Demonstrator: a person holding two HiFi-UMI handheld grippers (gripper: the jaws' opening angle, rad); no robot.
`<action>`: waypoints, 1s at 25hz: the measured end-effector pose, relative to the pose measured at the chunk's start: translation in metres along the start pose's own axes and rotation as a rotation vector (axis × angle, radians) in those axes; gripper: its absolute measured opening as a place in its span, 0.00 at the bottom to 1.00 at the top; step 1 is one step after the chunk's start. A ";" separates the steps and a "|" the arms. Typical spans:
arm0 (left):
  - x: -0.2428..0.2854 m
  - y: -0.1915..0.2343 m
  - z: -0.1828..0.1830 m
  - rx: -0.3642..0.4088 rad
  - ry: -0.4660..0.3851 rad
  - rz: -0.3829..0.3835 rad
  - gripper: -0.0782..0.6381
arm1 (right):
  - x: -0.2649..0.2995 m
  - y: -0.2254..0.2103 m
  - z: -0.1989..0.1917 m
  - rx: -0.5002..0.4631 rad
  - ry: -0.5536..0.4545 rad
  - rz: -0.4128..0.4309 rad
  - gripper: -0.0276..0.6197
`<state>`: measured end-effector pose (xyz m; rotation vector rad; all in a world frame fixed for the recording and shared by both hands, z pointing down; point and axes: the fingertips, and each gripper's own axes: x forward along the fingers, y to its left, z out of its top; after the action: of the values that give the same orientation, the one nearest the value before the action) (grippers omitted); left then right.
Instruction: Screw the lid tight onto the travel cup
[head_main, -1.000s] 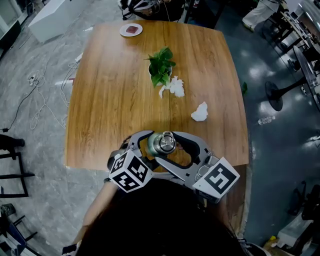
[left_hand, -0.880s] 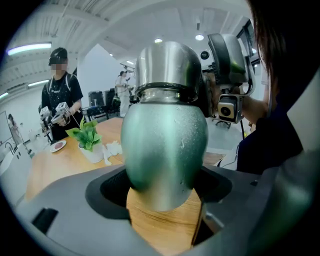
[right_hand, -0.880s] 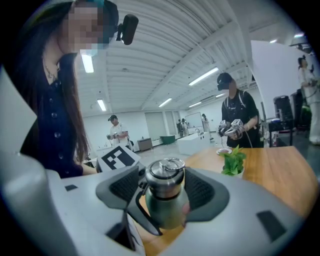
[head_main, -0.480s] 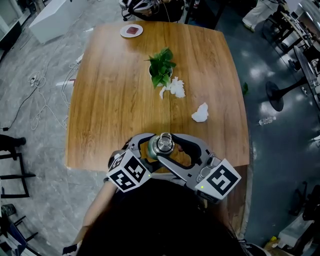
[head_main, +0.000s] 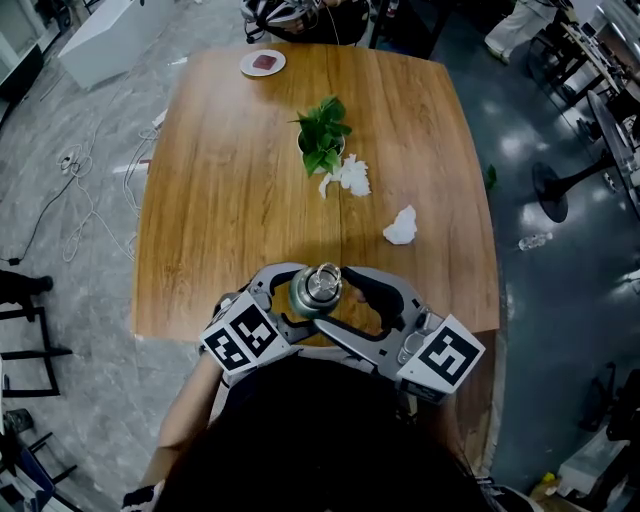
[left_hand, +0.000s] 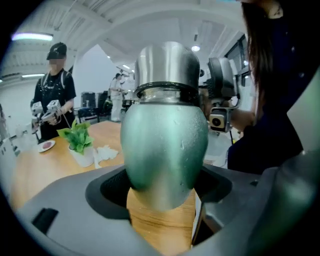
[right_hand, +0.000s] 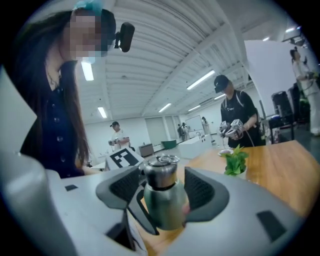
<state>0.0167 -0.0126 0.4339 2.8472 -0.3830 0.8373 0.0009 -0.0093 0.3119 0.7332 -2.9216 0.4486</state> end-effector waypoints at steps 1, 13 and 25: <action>-0.002 -0.004 0.000 0.023 -0.007 -0.044 0.65 | -0.001 0.002 0.000 -0.005 0.004 0.034 0.46; 0.008 -0.008 -0.009 0.074 0.086 -0.083 0.65 | 0.012 0.004 -0.013 -0.081 0.028 0.013 0.43; 0.007 -0.032 -0.014 0.178 0.107 -0.250 0.65 | 0.004 0.017 -0.014 -0.073 0.043 0.154 0.45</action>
<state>0.0239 0.0200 0.4470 2.9080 0.0632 1.0107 -0.0098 0.0076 0.3220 0.4849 -2.9480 0.3637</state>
